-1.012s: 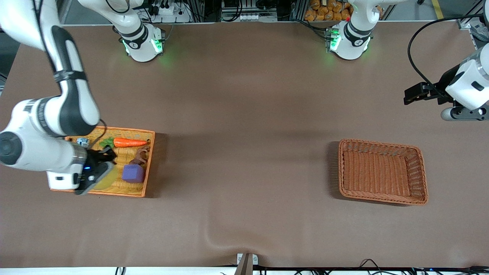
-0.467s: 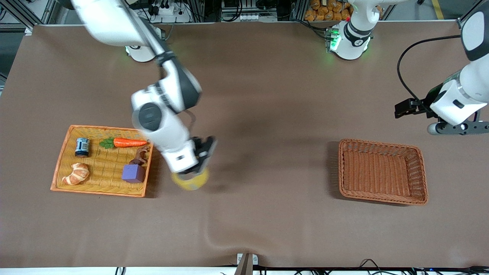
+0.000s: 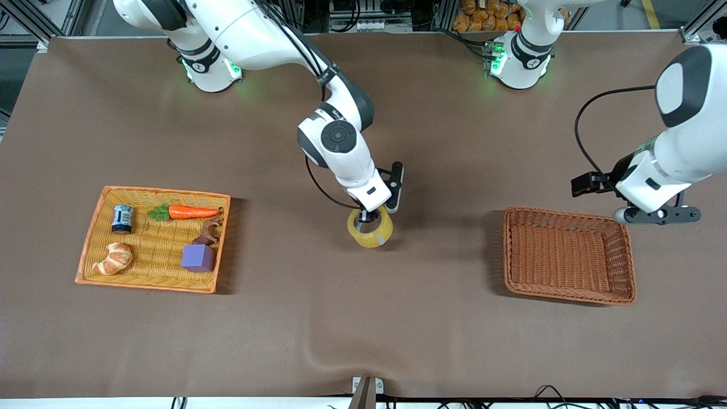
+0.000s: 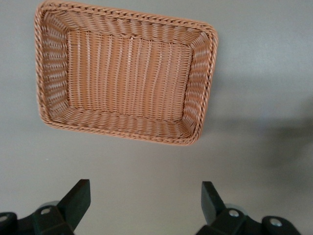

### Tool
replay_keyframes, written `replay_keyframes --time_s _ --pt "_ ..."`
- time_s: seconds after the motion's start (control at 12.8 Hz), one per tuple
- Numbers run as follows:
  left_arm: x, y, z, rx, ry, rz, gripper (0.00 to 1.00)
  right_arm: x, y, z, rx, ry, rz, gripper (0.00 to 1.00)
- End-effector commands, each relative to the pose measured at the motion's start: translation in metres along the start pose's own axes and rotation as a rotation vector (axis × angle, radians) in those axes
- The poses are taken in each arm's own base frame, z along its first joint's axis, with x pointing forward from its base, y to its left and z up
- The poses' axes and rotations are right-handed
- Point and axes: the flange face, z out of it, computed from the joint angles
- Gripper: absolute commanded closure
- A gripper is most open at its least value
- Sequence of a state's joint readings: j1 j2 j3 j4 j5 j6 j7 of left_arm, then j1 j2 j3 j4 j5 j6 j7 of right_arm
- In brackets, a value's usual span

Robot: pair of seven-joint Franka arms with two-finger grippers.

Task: Transfer tape with both arms
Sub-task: 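Carry the tape with the right gripper while the left gripper approaches, then set the tape on the table and withdraw the right gripper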

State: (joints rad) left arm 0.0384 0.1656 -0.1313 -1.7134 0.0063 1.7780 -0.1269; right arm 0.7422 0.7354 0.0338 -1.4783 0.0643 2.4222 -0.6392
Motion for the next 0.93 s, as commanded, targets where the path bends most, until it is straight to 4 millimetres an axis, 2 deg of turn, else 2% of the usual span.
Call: replay_keyframes --time_s 0.0,0.08,0.16,0.31,0.47,0.62,0.86 --pt "-0.002 0.028 0.022 0.017 0.022 -0.048 0.00 0.000 0.012 -0.018 -0.005 0.017 0.058 0.00" --pt "-0.001 0.039 0.031 0.018 0.011 -0.045 0.00 -0.001 0.015 -0.023 -0.006 0.018 0.086 0.00" --pt "0.002 0.052 0.042 0.019 -0.001 -0.031 0.00 -0.006 0.020 -0.038 0.004 0.002 0.132 0.00" --pt "0.000 0.090 0.051 0.011 0.006 -0.003 0.00 -0.036 0.038 -0.082 0.056 -0.102 0.259 0.00" --pt "-0.009 0.149 0.068 0.019 -0.012 -0.066 0.00 -0.075 0.075 -0.128 0.065 -0.137 0.346 0.00" --pt "-0.010 0.209 0.086 0.017 -0.024 -0.126 0.00 -0.130 0.118 -0.181 0.062 -0.168 0.450 0.00" --pt "-0.018 0.302 0.121 0.020 -0.040 -0.139 0.00 -0.254 0.186 -0.245 0.051 -0.200 0.676 0.00"
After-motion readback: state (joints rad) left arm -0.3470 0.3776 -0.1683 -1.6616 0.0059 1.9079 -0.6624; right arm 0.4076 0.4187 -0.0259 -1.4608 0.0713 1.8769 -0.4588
